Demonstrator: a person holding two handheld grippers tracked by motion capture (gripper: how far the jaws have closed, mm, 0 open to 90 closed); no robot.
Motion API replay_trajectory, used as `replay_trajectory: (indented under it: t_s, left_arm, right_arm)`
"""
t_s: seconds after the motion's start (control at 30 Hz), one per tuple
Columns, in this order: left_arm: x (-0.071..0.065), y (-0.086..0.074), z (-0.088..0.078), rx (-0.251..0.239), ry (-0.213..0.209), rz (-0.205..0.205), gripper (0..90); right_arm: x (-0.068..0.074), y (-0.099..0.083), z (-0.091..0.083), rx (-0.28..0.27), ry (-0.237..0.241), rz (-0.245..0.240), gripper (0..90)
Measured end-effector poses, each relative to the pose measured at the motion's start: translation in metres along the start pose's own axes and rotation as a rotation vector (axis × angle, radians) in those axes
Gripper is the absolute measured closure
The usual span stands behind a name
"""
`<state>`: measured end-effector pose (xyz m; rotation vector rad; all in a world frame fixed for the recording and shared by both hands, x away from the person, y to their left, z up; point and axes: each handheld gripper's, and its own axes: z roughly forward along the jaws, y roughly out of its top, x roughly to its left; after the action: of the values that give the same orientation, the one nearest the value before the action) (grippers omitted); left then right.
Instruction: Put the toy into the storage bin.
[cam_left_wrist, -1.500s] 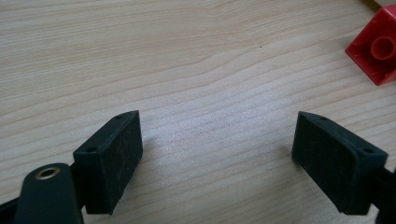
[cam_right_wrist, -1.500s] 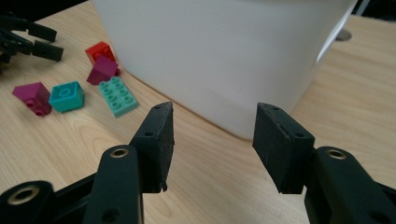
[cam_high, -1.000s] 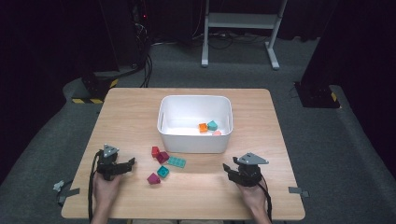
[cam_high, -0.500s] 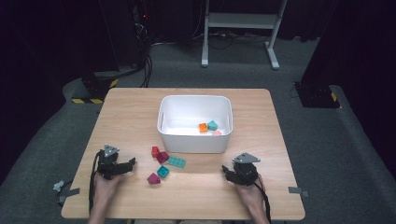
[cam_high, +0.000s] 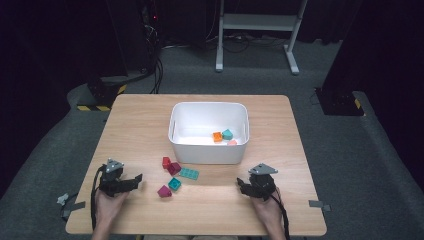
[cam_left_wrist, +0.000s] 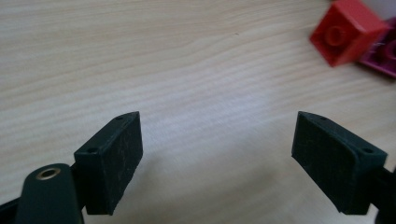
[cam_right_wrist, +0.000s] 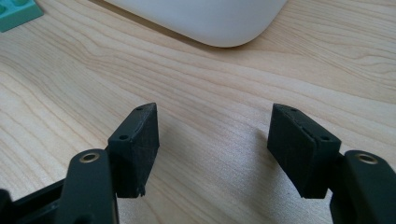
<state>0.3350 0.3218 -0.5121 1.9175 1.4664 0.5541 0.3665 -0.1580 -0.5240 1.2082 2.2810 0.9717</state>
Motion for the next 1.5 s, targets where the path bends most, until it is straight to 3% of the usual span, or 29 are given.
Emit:
replay_trajectory:
  t_s: [0.17,0.2,0.3,0.47,0.5,0.53,0.67,0.93,1.5]
  left_arm:
    - [-0.008,-0.006,-0.022,-0.038,-0.037,0.003,18.3]
    - [-0.014,-0.009,-0.032,-0.052,-0.055,0.017,19.4]
    - [-0.03,-0.014,-0.041,-0.047,-0.079,0.067,19.7]
    - [-0.057,-0.019,-0.046,-0.06,-0.12,0.122,19.7]
    - [-0.057,-0.019,-0.046,-0.06,-0.12,0.122,19.7]
    - [-0.067,-0.017,-0.043,-0.055,-0.136,0.145,19.8]
    - [-0.081,-0.012,-0.034,-0.042,-0.178,0.173,19.7]
    - [-0.105,-0.007,-0.015,-0.021,-0.195,0.232,23.5]
    - [-0.112,-0.013,0.004,-0.013,-0.199,0.233,51.5]
  right_arm:
    - [0.0,-0.001,-0.001,0.0,-0.002,0.0,33.4]
    - [0.0,-0.001,-0.001,0.0,-0.001,0.0,33.4]
    - [0.0,-0.001,-0.001,0.0,-0.001,0.0,33.4]
    - [0.0,-0.001,-0.001,-0.001,0.0,-0.002,33.4]
    - [0.0,-0.001,-0.001,-0.001,0.0,-0.002,33.4]
    - [0.0,-0.001,-0.001,-0.001,-0.001,-0.002,33.3]
    - [0.0,-0.001,-0.001,-0.001,-0.001,-0.002,33.3]
    - [0.0,-0.001,-0.001,-0.002,-0.001,-0.001,33.3]
    - [0.0,-0.001,-0.001,-0.002,-0.001,0.0,33.1]
